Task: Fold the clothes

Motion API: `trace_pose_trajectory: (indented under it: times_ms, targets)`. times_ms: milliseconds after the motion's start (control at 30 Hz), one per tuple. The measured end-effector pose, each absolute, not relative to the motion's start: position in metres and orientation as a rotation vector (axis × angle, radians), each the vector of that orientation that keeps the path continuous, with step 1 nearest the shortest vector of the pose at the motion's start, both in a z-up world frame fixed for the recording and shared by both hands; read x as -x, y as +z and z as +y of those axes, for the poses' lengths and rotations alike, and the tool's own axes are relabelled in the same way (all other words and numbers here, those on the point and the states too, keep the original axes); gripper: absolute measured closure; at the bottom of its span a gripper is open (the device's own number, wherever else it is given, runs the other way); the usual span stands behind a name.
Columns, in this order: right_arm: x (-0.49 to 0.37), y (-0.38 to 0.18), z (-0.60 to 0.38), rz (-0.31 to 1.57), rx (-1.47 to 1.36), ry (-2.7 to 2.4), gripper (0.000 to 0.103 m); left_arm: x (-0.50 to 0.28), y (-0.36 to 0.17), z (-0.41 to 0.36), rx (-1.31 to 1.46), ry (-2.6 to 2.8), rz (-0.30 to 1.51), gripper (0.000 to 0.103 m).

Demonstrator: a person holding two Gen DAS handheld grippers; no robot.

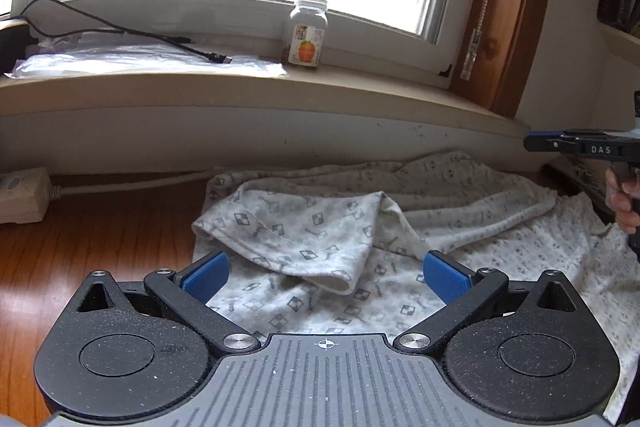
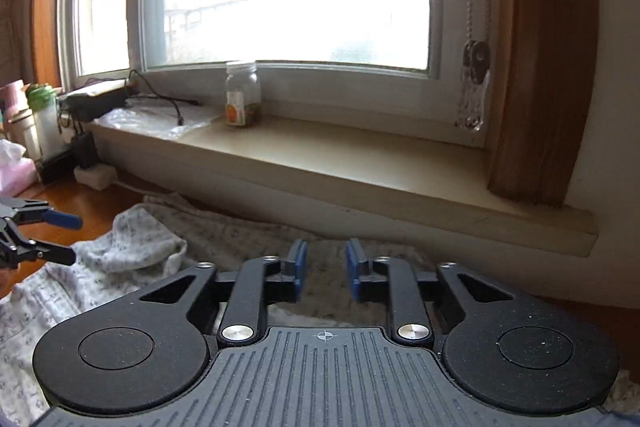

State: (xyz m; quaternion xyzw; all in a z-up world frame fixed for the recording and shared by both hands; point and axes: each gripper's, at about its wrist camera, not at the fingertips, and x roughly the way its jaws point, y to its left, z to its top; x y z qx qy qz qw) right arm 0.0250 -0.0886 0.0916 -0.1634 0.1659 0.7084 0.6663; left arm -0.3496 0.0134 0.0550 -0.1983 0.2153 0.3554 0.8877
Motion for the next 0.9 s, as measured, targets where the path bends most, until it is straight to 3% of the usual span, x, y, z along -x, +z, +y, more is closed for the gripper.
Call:
trace_pose_trajectory:
  times_ms: [33,67,333,400,433,467,667,900]
  targets:
    - [-0.018,0.087,-0.086,0.381,0.377,1.614,0.054,0.346,0.053,0.014,0.408,0.738,0.454,0.000]
    - [-0.008,0.081,-0.081,0.395,0.387,1.634,0.050,0.343,0.052,0.014,0.397,0.737,0.460,0.000]
    - [0.092,0.024,-0.014,0.531,0.584,1.721,0.050,0.338,0.046,0.009,0.347,0.735,0.492,0.000]
    - [0.109,0.015,0.001,0.547,0.619,1.721,0.053,0.340,0.049,0.006,0.338,0.735,0.492,0.000]
    - [0.112,0.014,0.005,0.545,0.615,1.722,0.066,0.340,0.050,0.005,0.331,0.734,0.492,0.000]
    - [0.112,0.016,0.006,0.548,0.600,1.728,0.099,0.341,0.052,0.003,0.322,0.734,0.492,0.000]
    - [0.059,0.059,-0.026,0.441,0.450,1.654,0.100,0.337,0.062,-0.003,0.287,0.707,0.493,0.000]
    - [-0.095,0.125,-0.125,0.262,0.384,1.183,0.099,0.312,0.070,-0.001,0.324,0.669,0.460,0.000]
